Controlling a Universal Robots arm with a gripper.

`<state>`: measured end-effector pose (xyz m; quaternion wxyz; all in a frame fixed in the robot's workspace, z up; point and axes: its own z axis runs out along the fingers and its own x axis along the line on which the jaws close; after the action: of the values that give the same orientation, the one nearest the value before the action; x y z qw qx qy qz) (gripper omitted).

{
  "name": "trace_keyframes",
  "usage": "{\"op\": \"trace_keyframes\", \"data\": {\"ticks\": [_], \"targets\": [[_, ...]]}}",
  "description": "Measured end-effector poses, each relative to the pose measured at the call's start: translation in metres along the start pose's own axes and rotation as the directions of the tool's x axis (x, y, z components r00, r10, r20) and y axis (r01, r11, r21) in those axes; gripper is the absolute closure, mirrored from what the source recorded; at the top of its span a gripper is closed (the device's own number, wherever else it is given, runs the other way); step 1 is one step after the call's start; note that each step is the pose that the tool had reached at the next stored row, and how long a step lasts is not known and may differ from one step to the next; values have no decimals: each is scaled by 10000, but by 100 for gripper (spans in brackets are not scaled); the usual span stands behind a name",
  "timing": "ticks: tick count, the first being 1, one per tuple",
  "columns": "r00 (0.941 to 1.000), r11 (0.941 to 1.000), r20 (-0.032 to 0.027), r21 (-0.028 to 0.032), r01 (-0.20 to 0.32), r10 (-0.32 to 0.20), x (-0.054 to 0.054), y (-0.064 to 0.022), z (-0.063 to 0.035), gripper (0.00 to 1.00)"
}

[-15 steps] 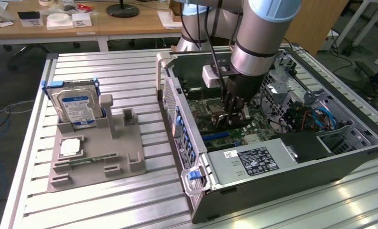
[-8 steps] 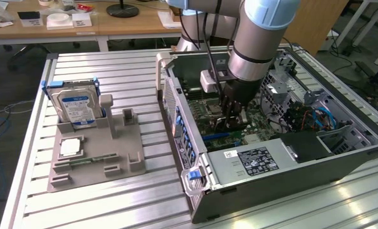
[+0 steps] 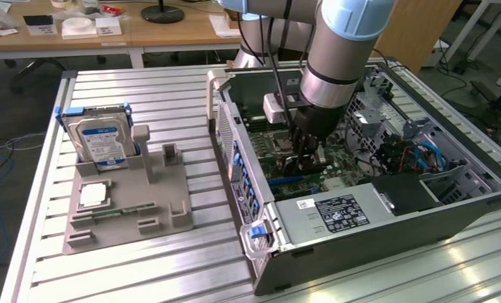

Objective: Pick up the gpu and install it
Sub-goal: 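Insert the gpu into the slot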

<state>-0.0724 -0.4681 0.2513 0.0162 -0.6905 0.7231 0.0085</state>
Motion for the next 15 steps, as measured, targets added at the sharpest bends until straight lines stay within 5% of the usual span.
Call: {"op": "trace_keyframes", "data": {"ticks": [15], "targets": [[10000,10000,0,6,0,0,4,23,86,72]]}}
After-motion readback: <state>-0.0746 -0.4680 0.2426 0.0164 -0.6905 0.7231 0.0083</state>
